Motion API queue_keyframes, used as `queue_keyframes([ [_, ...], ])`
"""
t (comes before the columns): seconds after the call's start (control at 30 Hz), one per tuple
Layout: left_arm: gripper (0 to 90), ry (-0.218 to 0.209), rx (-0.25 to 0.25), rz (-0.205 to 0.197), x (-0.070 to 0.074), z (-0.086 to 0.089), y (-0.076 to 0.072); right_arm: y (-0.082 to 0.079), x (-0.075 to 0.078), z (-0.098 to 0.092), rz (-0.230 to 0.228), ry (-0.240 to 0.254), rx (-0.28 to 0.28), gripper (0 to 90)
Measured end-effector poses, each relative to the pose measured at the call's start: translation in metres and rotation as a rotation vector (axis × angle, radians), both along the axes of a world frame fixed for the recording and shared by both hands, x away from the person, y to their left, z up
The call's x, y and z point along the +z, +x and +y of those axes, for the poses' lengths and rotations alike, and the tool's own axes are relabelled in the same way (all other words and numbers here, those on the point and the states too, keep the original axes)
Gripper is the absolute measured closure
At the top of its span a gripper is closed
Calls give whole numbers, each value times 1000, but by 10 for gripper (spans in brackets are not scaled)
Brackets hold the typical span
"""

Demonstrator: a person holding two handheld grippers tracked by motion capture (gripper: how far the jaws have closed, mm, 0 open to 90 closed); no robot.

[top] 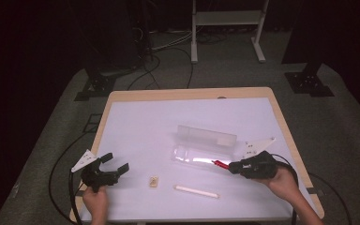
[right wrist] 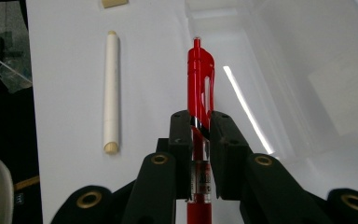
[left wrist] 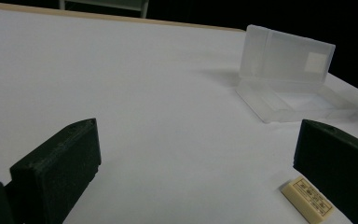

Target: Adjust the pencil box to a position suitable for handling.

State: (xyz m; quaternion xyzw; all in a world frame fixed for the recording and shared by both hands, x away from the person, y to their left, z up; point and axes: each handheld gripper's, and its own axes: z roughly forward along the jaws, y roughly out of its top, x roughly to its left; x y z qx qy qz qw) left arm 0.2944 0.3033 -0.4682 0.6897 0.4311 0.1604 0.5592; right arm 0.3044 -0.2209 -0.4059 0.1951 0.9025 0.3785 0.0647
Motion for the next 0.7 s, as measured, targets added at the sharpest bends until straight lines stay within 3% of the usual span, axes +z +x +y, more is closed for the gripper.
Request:
queue_keyframes([
  [0.7, 1, -3, -1, 0, 0, -1, 0, 29, 15, 13, -9, -7, -6, 788],
])
